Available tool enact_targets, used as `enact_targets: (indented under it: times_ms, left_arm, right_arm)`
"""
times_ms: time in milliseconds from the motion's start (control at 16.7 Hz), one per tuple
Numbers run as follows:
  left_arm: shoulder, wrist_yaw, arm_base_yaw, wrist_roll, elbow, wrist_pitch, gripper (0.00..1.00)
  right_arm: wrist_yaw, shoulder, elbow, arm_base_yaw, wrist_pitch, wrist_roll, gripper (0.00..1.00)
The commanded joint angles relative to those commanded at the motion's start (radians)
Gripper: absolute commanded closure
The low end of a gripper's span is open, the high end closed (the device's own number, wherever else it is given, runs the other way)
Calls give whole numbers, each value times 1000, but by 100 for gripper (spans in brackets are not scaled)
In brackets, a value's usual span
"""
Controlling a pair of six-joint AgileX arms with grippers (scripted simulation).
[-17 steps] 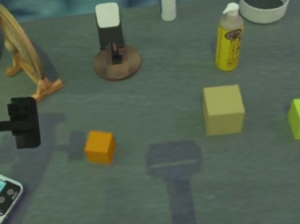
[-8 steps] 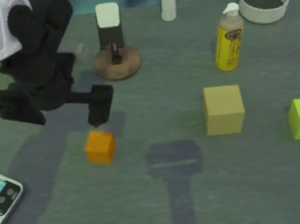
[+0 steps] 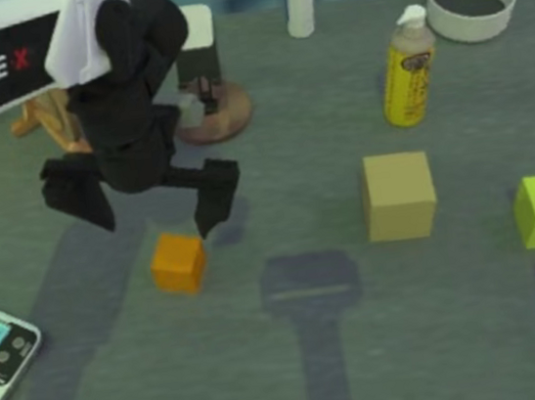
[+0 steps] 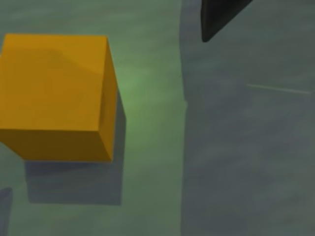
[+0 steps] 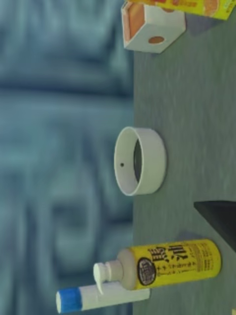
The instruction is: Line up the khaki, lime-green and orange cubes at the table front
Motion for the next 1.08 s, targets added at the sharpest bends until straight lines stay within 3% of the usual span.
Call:
enact_targets:
  times_ms: [300, 780, 1080]
  left_arm:
    - [5, 0, 4, 2, -14, 19, 0]
    - [127, 1, 2, 3, -165, 294, 0]
    - [134, 1, 2, 3, -173, 307, 0]
  right_arm:
    - [0, 0, 0, 0, 0, 0, 0]
    - [0, 0, 0, 0, 0, 0, 0]
    - [0, 0, 0, 0, 0, 0, 0]
